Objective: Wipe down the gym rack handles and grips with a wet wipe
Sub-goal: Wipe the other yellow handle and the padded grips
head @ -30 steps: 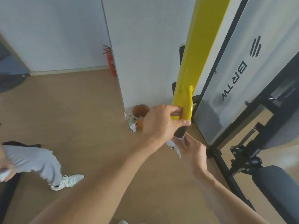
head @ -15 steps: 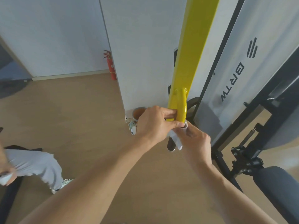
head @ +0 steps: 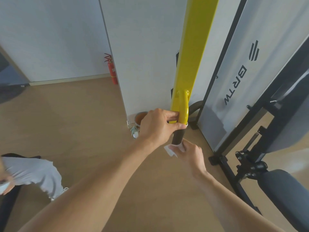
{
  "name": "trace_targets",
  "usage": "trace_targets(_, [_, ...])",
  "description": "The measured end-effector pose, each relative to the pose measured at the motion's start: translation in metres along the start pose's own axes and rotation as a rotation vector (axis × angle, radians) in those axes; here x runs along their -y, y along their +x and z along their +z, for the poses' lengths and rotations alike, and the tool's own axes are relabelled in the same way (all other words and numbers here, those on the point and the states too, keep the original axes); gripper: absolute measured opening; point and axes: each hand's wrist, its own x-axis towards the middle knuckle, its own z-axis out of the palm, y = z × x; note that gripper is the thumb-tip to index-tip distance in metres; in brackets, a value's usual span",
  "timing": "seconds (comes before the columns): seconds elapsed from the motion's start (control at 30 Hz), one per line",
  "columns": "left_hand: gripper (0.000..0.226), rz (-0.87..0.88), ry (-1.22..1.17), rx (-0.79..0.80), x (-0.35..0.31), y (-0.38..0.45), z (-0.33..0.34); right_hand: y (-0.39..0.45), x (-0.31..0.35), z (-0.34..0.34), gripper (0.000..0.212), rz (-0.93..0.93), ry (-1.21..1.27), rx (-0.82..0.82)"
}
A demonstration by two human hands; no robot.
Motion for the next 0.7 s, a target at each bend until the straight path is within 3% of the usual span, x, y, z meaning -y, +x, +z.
trace_targets(0.2, [0.028, 0.014, 0.039, -0.001, -0.001, -0.001, 0.002, 0.007, 0.020, -0.016, 0.024, -0.148, 0.159, -0.184])
trace_targets(0.37, [0.025, 0.016, 0.038, -0.014, -0.003, 0.001, 0.003, 0.006, -0.009, 0.001, 0.031, -0.018, 0.023, -0.009])
trace_targets(0.53, [0.022, 0.008, 0.009, -0.007, -0.002, 0.001, 0.004, 0.009, 0.017, -0.012, 0.016, -0.210, 0.185, -0.178])
trace_targets(0.7, [0.020, 0.008, 0.000, -0.008, -0.002, 0.001, 0.003, -0.002, -0.032, 0.022, 0.020, -0.010, -0.100, 0.000])
